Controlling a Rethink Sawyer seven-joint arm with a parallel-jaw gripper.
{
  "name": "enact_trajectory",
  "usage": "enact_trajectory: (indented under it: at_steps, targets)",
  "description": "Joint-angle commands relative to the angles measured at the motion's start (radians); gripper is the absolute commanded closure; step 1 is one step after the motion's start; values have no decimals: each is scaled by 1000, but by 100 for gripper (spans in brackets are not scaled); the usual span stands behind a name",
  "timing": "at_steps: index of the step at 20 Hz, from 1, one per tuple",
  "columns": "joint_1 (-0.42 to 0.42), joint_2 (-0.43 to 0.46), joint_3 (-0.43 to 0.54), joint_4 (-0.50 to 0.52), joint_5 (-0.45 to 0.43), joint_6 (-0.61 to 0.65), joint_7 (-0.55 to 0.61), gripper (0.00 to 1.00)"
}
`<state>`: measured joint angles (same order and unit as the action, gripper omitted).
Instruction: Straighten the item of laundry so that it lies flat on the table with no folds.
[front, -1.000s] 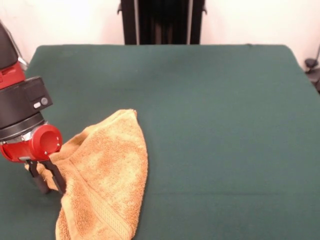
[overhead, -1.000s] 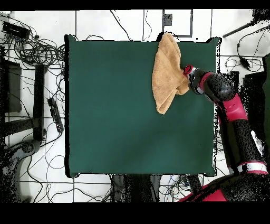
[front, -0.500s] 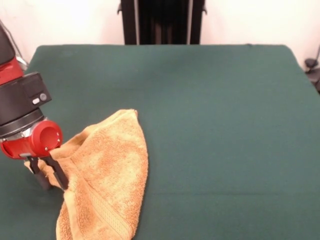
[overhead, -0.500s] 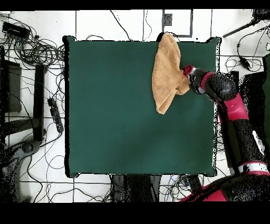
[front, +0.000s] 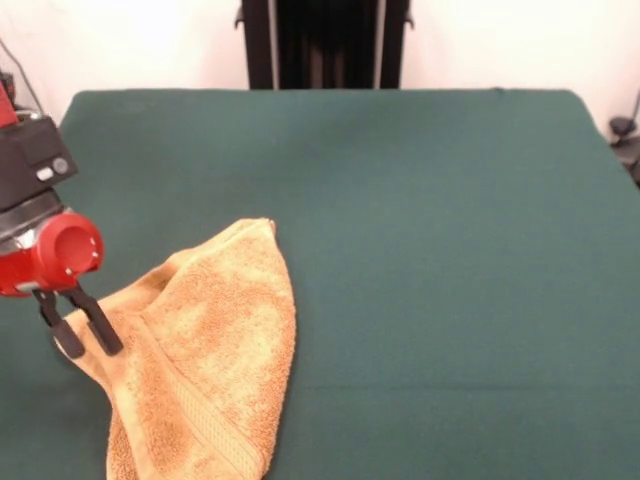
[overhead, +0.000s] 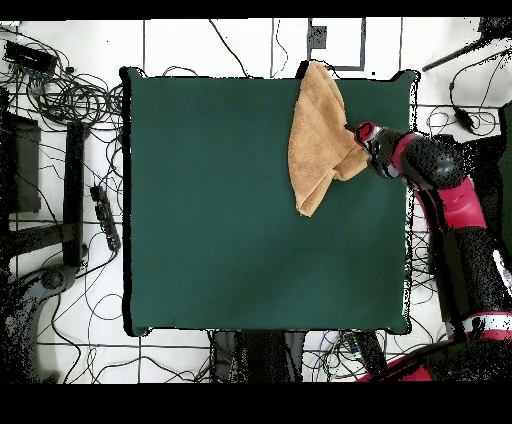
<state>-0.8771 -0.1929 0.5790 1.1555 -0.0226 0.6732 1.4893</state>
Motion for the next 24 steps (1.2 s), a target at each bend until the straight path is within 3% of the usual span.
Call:
enact_trajectory:
  at_steps: [1, 10, 24]
  targets:
    - [23, -2, 80, 52, 55, 169, -8, 0]
    - [17, 25, 110, 115, 53, 27, 13, 0]
    - [27, 61, 119, 87, 26, -8, -4, 0]
